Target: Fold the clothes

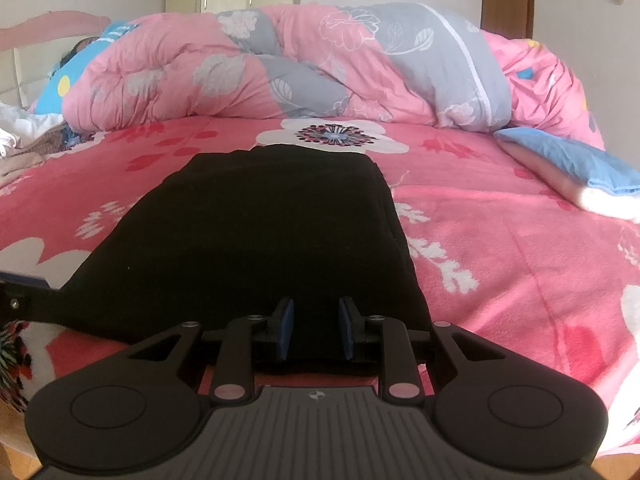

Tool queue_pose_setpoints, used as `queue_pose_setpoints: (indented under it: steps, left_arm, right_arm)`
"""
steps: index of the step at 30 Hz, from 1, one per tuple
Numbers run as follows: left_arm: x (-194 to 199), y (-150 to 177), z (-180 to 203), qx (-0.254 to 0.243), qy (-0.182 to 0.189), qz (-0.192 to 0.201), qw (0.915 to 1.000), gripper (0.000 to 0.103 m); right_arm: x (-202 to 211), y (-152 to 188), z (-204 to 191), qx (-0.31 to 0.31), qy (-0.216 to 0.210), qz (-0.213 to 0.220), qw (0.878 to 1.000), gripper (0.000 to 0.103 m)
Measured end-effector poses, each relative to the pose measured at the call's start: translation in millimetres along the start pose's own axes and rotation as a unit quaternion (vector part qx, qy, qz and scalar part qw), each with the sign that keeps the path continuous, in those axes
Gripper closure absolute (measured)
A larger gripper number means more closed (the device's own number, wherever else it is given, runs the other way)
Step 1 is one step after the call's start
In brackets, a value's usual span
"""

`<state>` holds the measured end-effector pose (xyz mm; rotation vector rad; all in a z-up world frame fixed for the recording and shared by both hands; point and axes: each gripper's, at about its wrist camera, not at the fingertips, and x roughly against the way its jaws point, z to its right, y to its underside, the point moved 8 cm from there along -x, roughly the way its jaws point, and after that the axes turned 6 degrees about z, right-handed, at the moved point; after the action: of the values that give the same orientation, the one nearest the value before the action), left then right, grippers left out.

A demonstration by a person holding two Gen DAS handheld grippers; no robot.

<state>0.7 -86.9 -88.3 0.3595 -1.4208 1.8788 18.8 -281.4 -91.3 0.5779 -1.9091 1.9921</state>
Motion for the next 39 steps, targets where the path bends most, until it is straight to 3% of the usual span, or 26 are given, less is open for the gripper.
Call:
queue_pose_setpoints:
  steps: [2,5,12,23,27,31,36,39]
  left_arm:
    - [-2,1,-4,0.015,0.001,-0.004,0.9999,0.068]
    - [-2,1,-7,0.028,0.004,-0.008,0.9996,0.085]
    - [2,2,-9,0.038,0.007,-0.014,0.9991,0.099]
    - [10,8,-18,0.032,0.009,-0.031,0.9990,0.099]
    - [26,-3,-16,-0.011,-0.001,0.012,0.9999,0.098]
    - [21,-20,3,-0.054,0.013,0.041,0.9976,0.097]
    - [-9,-14,12,-0.098,-0.012,0.016,0.9950,0.097]
    - [-11,-8,7,-0.097,-0.011,0.011,0.9951,0.097]
  right_arm:
    - [0,0,0,0.001,0.001,0.000,1.000,0.077]
    - [0,0,-1,0.002,0.002,-0.001,1.000,0.077]
    - [-1,0,0,0.002,0.001,0.000,1.000,0.077]
    - [0,0,0,-0.002,0.001,0.003,1.000,0.077]
    - [1,1,1,-0.008,0.000,0.007,1.000,0.077]
    - [2,2,2,-0.012,-0.004,0.011,1.000,0.077]
    - [14,-13,6,-0.071,-0.032,0.017,0.997,0.077]
    - [23,-28,-10,-0.040,-0.054,0.043,0.997,0.077]
